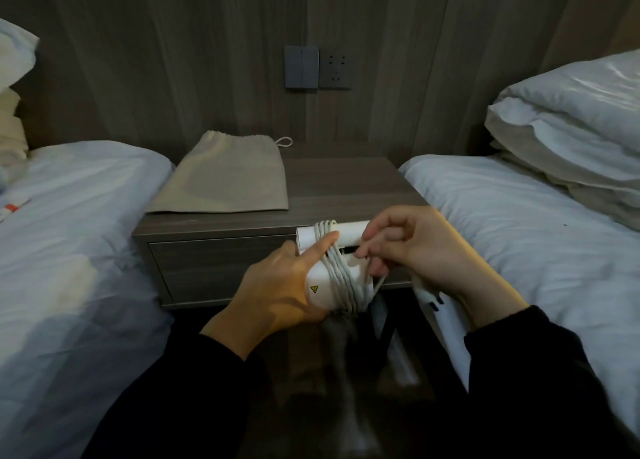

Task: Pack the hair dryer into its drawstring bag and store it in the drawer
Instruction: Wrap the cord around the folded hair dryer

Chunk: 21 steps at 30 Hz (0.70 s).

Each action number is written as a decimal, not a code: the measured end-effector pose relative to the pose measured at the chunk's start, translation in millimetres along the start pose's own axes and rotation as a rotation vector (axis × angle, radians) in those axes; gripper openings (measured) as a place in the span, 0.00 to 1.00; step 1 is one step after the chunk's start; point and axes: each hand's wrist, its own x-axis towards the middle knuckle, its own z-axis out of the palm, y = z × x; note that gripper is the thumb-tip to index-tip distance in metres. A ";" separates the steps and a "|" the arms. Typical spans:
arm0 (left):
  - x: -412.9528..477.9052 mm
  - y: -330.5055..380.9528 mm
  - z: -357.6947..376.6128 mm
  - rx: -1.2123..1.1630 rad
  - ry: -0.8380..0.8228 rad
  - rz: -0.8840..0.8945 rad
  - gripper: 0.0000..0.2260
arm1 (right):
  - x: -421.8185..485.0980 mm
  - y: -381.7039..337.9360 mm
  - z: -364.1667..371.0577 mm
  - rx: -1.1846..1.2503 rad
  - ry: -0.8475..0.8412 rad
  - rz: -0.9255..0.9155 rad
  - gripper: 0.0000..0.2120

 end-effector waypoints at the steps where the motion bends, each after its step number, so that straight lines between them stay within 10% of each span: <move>1: 0.4 -0.8 0.7 -0.011 -0.019 -0.005 0.48 | 0.5 2.0 -1.5 0.174 -0.043 0.039 0.09; 9: 2.1 -7.9 -0.7 -0.231 0.000 -0.019 0.48 | 4.4 22.8 -14.8 0.883 -0.159 0.081 0.12; 21: 4.2 -5.1 -1.4 -0.288 0.002 -0.058 0.49 | 8.0 8.0 16.4 -0.221 0.598 -0.112 0.04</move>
